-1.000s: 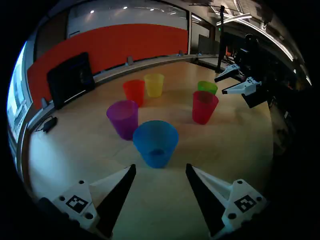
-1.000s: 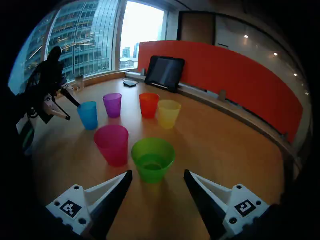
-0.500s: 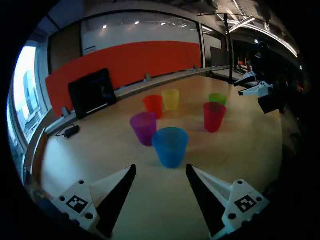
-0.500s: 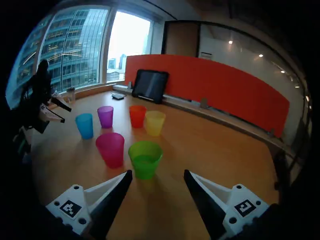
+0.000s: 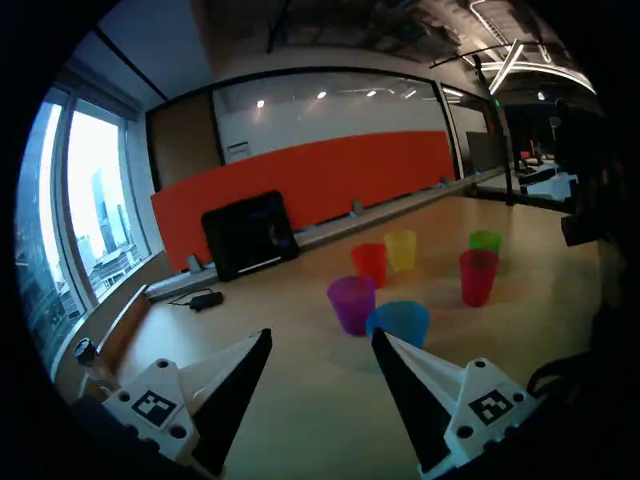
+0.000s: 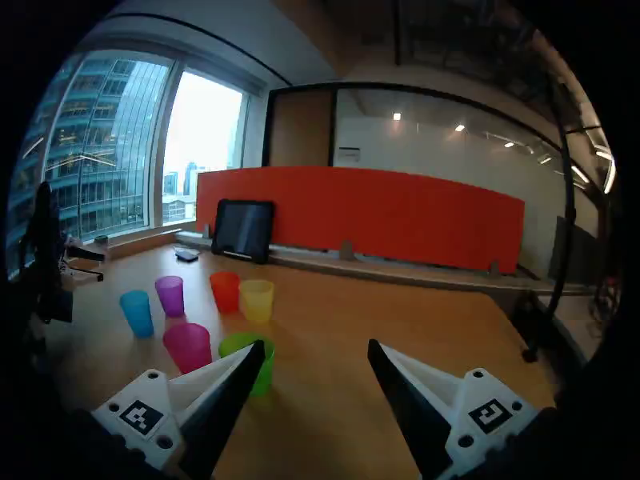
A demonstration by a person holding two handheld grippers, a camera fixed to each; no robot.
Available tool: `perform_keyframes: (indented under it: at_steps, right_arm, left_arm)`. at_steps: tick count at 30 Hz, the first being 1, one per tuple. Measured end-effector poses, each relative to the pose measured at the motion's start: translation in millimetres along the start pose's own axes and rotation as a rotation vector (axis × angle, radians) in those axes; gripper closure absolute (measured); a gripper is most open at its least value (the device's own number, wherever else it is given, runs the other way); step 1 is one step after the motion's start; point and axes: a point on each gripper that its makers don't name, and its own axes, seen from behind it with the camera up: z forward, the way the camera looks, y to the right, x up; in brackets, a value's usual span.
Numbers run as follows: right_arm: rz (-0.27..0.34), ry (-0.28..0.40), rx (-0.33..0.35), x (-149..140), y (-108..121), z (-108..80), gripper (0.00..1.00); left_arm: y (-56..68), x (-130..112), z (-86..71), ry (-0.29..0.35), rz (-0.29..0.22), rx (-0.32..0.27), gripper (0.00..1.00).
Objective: Pour water
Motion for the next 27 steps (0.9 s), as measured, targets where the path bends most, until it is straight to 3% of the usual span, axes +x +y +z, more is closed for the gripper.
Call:
perform_keyframes:
  at_steps: [8,14,20,27]
  right_arm:
    - [-0.013,0.113,-0.094,21,5,-2.0,0.0]
    - [0.006,0.184,-0.124,31,0,-2.7,0.0]
    - [0.053,0.24,-0.179,39,9,-4.5,0.0]
    - [0.067,0.251,-0.258,39,22,-6.8,0.0]
  left_arm:
    - [-26.3,26,-0.3,0.127,-0.074,0.096,0.07]
    - [-35.0,34,0.5,0.168,-0.12,0.15,0.07]
    - [-43.1,46,-0.2,0.209,-0.184,0.203,0.07]
    - [-51.4,52,-3.5,0.244,-0.243,0.258,0.07]
